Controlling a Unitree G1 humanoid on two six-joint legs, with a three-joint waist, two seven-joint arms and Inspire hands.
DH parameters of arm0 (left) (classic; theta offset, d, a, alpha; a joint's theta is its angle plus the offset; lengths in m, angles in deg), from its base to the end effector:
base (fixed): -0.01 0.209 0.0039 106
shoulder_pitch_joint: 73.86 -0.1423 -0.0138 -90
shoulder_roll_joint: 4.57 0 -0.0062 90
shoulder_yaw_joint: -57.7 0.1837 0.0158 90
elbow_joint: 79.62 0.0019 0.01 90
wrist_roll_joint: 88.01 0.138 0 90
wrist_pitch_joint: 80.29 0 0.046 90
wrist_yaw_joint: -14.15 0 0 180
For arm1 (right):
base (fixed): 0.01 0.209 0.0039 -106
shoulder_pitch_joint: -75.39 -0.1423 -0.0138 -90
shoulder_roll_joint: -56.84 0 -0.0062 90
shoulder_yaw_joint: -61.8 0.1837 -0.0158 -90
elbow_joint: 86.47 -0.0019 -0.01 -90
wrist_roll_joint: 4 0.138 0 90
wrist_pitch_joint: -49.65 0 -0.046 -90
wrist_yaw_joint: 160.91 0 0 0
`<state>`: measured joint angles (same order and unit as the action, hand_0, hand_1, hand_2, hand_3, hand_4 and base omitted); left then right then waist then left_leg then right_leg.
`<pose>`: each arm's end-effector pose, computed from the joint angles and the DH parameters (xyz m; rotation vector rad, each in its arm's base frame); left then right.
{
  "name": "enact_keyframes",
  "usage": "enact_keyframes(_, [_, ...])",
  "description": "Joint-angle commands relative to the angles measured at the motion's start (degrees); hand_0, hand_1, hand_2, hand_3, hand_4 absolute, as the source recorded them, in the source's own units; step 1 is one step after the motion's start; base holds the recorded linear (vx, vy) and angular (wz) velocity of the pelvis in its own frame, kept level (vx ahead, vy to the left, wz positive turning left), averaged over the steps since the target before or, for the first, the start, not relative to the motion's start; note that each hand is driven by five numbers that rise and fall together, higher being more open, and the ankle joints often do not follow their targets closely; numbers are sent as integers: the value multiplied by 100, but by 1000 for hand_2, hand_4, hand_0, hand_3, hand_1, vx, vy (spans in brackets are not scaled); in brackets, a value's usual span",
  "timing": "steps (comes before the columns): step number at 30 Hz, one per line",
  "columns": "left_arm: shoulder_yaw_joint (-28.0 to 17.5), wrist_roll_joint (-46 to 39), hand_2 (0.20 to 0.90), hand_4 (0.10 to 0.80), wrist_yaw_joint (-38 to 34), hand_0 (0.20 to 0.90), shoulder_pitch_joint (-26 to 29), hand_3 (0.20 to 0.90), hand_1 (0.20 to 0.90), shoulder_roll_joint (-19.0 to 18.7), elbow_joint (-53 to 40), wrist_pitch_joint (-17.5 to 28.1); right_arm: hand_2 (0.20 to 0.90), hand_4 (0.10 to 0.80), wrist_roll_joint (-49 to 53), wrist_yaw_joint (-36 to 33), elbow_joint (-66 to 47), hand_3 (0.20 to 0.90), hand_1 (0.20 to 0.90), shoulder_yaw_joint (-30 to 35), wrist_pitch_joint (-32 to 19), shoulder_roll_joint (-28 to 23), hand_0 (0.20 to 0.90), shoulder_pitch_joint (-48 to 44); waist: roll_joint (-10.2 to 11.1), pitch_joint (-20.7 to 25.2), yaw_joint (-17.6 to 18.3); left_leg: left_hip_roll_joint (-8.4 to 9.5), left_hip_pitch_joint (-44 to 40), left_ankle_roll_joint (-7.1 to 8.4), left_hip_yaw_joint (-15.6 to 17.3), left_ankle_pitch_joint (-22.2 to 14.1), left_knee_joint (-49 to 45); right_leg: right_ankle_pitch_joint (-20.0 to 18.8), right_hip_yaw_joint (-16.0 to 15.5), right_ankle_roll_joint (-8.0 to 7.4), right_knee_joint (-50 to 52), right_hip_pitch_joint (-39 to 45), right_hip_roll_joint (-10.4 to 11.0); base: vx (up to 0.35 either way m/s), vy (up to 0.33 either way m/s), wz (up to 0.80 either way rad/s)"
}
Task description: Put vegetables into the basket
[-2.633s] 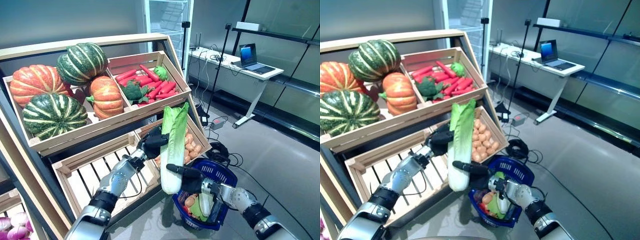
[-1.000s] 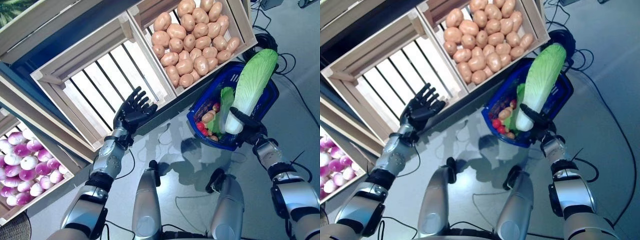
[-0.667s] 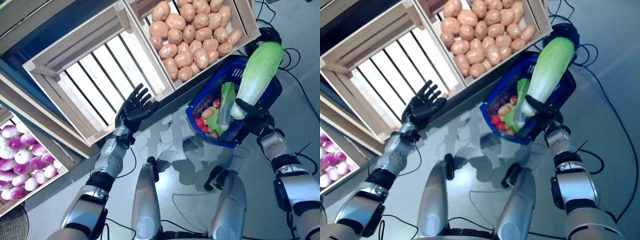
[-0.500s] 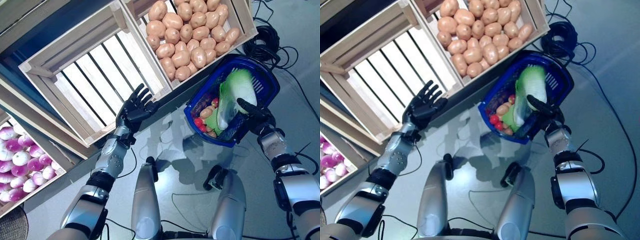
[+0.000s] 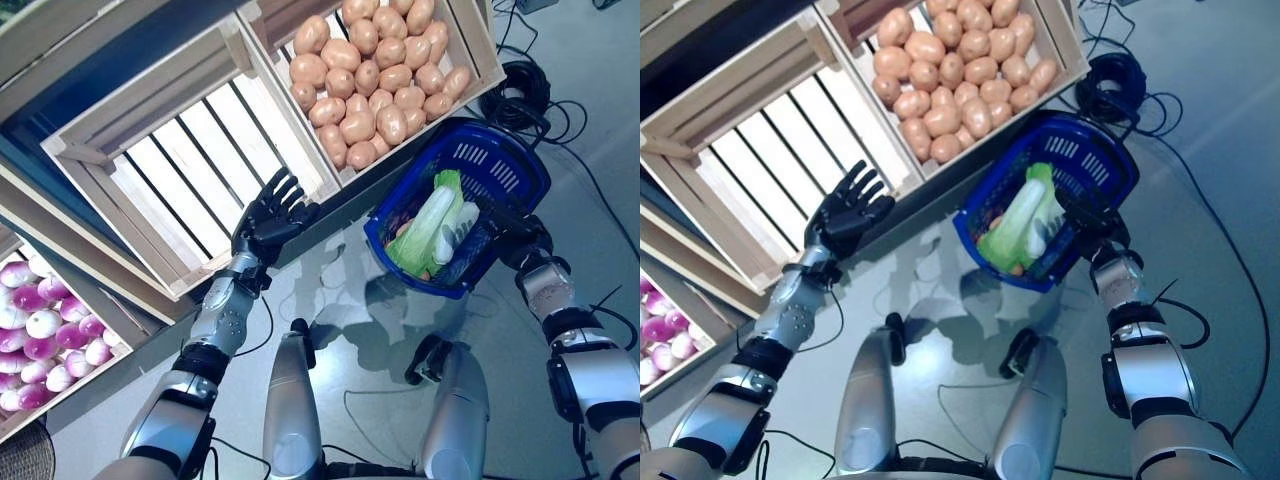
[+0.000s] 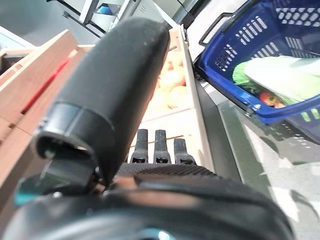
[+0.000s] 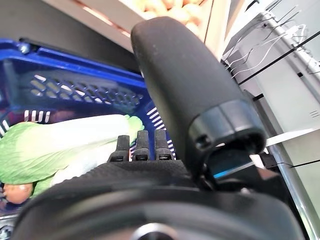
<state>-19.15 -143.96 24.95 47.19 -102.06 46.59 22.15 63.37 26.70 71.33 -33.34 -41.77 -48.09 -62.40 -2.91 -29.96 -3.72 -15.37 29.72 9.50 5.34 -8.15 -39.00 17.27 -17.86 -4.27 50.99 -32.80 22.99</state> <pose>0.2996 0.2046 0.0773 -0.4541 -0.1011 -0.1701 0.3210 -0.2783 0.0969 0.6691 0.0868 -0.2549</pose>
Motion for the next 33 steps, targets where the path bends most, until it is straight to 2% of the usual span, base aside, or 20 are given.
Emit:
enact_keyframes(1, [-51, 405, 900, 800, -25, 900, 223, 900, 900, -397, -253, 714, 900, 800, -114, 290, -284, 900, 900, 142, -581, -9, 900, -84, 22, 390, 46, -43, -713, -184, 248, -336, 379, -252, 172, -244, -441, 597, 14, 71, -6, -4])
enact_keyframes(6, [196, 1478, 900, 800, -465, 900, -286, 900, 900, -390, -97, 952, 900, 800, -99, 518, -617, 900, 900, 125, -686, 520, 900, 781, 104, 729, 78, 52, -1527, -166, 440, 60, 1316, -638, -60, -260, -1553, 1470, -237, 112, -10, -8])
enact_keyframes(7, [227, 1653, 900, 800, -539, 900, -441, 900, 900, -344, -82, 968, 900, 800, -86, 518, -740, 900, 900, 113, -747, 668, 900, 1006, 123, 823, 85, 88, -1691, -212, 532, 276, 1607, -862, -157, -201, -1948, 1679, -322, 98, -9, -11])
enact_keyframes(11, [261, 2419, 900, 800, -839, 900, -1021, 900, 900, -128, -44, 1058, 900, 800, -272, 480, -1047, 900, 900, 86, -950, 1185, 900, 1817, 173, 1251, 95, 244, -2464, -221, 704, 594, 2589, -1187, -303, -248, -3156, 2583, -672, 198, -20, -10])
enact_keyframes(12, [259, 2500, 900, 800, -863, 900, -1050, 900, 900, -116, -42, 1072, 900, 800, -254, 481, -1058, 900, 900, 89, -959, 1200, 900, 1852, 174, 1265, 95, 249, -2499, -221, 710, 613, 2629, -1206, -309, -251, -3201, 2622, -686, 262, -13, -4])
enact_keyframes(13, [245, 2660, 900, 800, -944, 900, -1346, 900, 900, -2, -45, 1077, 900, 800, -315, 521, -1202, 900, 900, 100, -1033, 1369, 900, 2260, 186, 1496, 92, 307, -2830, -217, 781, 762, 3068, -1332, -363, -281, -3711, 3015, -849, 269, -4, 3])
enact_keyframes(15, [224, 2888, 900, 800, -1010, 900, -1682, 900, 900, 151, -35, 1087, 900, 800, -514, 621, -1282, 900, 900, 102, -1148, 1537, 900, 2712, 189, 1719, 85, 342, -3125, -218, 846, 917, 3470, -1471, -393, -290, -4160, 3360, -957, 273, 3, 2])
enact_keyframes(18, [212, 2943, 900, 800, -979, 900, -1849, 900, 900, 255, 19, 1032, 900, 800, -655, 606, -1365, 900, 900, 25, -1256, 1659, 900, 2952, 187, 1850, 83, 367, -3272, -218, 876, 1009, 3672, -1563, -394, -295, -4385, 3523, -1011, 125, 4, 4])
enact_keyframes(19, [203, 3260, 900, 800, -1022, 900, -2058, 900, 900, 421, 189, 1014, 900, 800, -898, 641, -1427, 900, 900, -145, -1369, 1825, 900, 3311, 191, 2024, 92, 383, -3528, -214, 938, 1145, 4055, -1716, -377, -311, -4745, 3766, -1074, 180, 6, 8])
enact_keyframes(21, [222, 3452, 900, 800, -1040, 900, -2155, 900, 900, 514, 411, 999, 900, 800, -848, 756, -1467, 900, 900, -242, -1390, 1933, 900, 3532, 190, 2106, 116, 392, -3675, -213, 978, 1225, 4273, -1798, -365, -330, -4937, 3899, -1103, 153, 2, 4])
enact_keyframes(27, [226, 3866, 900, 800, -1068, 900, -2444, 900, 900, 939, 1436, 854, 900, 800, -1068, 1004, -1480, 900, 900, -597, -1583, 2411, 900, 4175, 214, 2300, 312, 413, -3824, -239, 1075, 1165, 4400, -1959, -266, -363, -5351, 4160, -1188, 80, -1, -7])
enact_keyframes(33, [373, 3957, 900, 800, -1061, 900, -2483, 900, 900, 1236, 2116, 892, 900, 800, -1010, 1102, -1106, 900, 900, -789, -1336, 2634, 900, 4317, 190, 2288, 403, 440, -3829, -266, 1052, 1113, 4400, -1952, -219, -366, -5408, 4214, -1191, 16, 1, -1])
